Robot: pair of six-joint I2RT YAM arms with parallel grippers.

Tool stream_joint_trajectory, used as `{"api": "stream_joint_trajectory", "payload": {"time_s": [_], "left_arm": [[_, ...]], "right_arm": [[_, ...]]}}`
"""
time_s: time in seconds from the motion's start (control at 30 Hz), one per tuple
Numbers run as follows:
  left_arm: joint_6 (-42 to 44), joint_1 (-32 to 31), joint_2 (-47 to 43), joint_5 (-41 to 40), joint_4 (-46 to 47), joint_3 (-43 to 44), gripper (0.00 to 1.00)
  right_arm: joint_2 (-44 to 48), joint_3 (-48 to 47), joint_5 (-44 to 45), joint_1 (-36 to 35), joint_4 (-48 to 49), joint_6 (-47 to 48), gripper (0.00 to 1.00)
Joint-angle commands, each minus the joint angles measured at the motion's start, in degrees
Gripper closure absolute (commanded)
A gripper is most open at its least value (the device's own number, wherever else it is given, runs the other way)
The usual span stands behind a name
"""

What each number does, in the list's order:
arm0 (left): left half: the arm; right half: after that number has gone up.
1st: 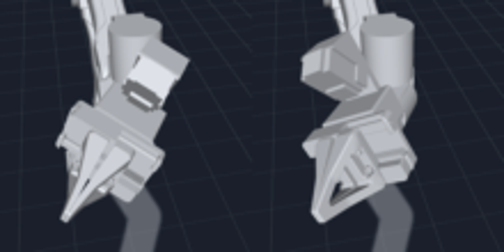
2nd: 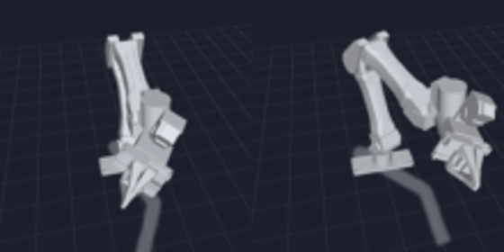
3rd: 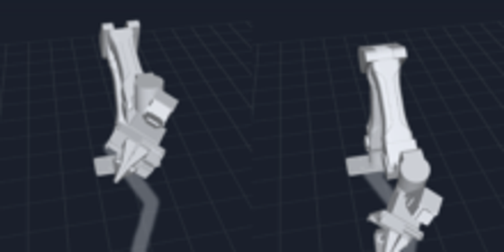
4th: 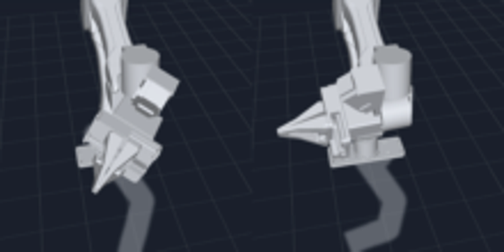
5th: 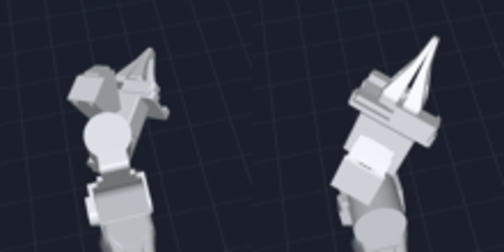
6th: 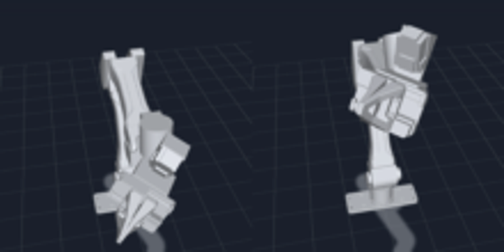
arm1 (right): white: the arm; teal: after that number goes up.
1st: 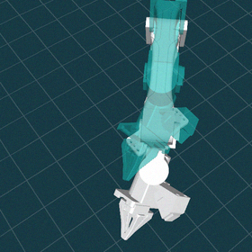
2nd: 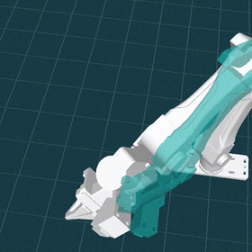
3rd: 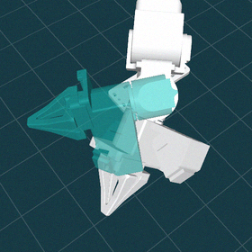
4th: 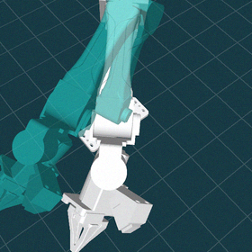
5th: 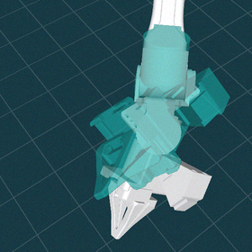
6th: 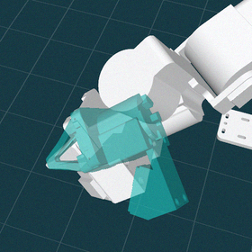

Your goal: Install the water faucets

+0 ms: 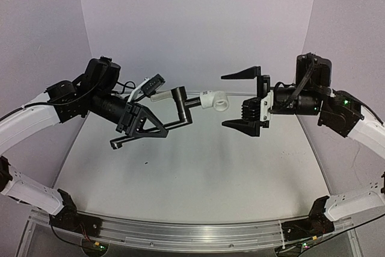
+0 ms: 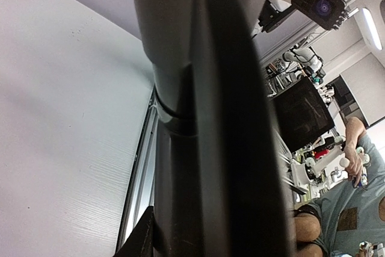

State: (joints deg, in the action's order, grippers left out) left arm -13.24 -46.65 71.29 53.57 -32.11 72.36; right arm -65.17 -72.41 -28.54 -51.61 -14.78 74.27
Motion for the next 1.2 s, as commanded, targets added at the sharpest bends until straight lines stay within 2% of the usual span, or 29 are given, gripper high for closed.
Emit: {"api": "stream_joint_trajectory", "payload": {"time_s": [0.0,0.4,0.6,0.83,1.0,1.17], "left_arm": [[0.56,0.25,0.5,5.5,3.3,4.77,1.0],[3.08,0.24,0.96,4.99,2.79,5.07,1.0],[5.3,0.24,-0.07,3.92,2.34,4.39,1.0],[8.94,0.16,0.54,1.74,-0.03,4.89,1.0],[12.29,-0.07,-1.9,-6.39,0.92,3.15,1.0],[16.63,-0.31,-4.2,-14.18,3.75,0.83,1.0]], "right_arm": [[-0.28,0.03,0.47,-0.8,4.58,3.77,0.07],[-2.82,-1.52,0.47,-2.3,3.89,2.7,0.45],[-3.88,-3.88,1.25,-2.49,2.95,-2.83,0.63],[-5.31,-7.92,1.8,-2.46,2.2,-14.44,0.74],[-7.56,-10.75,2.72,-2.51,-1.1,-28.66,0.8],[-9.69,-12.0,3.73,-2.5,-4.7,-40.2,0.9]]}}
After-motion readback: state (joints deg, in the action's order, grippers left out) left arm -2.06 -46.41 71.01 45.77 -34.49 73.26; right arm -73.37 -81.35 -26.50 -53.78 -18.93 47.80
